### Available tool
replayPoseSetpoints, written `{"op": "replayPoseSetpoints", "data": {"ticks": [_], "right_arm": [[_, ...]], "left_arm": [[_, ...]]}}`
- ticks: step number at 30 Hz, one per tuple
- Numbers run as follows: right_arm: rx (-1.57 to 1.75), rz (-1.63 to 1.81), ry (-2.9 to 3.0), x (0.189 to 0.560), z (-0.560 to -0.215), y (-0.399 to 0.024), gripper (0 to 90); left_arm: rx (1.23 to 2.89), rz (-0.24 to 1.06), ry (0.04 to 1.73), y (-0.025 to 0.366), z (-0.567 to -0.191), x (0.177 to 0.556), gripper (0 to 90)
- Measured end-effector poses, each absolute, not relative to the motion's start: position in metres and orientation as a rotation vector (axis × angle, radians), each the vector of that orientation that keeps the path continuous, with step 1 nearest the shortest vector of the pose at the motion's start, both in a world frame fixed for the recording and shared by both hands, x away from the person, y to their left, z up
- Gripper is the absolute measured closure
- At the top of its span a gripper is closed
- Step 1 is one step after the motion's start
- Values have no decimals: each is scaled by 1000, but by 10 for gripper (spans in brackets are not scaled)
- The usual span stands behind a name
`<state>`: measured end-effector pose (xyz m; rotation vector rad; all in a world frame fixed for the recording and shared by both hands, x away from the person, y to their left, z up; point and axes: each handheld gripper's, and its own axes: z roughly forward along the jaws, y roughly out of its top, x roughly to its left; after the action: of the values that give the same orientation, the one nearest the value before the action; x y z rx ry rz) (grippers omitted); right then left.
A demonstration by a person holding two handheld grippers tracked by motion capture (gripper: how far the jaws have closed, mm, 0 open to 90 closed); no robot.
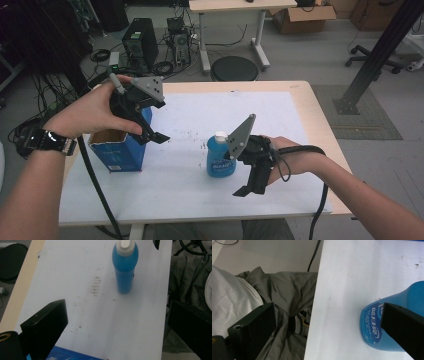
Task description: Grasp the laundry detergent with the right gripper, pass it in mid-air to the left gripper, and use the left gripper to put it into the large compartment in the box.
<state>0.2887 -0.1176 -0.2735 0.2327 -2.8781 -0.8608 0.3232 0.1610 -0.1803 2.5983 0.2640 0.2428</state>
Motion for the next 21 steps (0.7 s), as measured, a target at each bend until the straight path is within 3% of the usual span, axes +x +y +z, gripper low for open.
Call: {"op": "replayPoseSetpoints", "data": {"ticks": [21], "right_arm": [[257, -1218, -2763, 318, -229, -148, 2]], "left_arm": [[2604, 233, 266, 161, -179, 325, 41]]}}
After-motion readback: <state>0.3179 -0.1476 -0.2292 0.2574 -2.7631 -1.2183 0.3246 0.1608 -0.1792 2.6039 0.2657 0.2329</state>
